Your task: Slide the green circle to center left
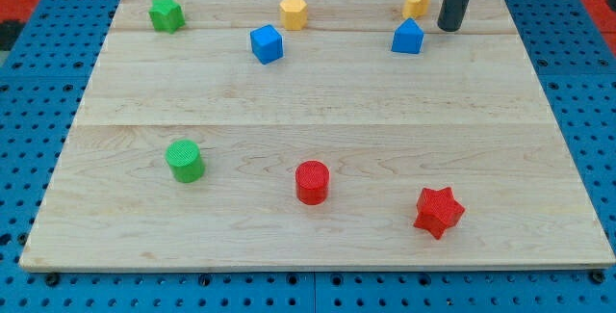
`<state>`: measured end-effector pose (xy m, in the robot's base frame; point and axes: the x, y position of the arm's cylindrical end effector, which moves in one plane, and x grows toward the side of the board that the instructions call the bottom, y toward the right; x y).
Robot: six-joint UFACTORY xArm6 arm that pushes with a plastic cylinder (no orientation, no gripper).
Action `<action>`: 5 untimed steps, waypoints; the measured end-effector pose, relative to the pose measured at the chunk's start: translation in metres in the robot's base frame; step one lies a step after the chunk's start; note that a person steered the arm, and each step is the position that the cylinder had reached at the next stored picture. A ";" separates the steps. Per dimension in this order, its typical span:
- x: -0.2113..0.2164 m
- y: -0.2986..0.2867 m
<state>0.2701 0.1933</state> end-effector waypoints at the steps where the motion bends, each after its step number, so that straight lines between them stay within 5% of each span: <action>1: -0.001 -0.039; 4: -0.016 -0.132; 5: 0.036 -0.164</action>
<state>0.3062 0.0298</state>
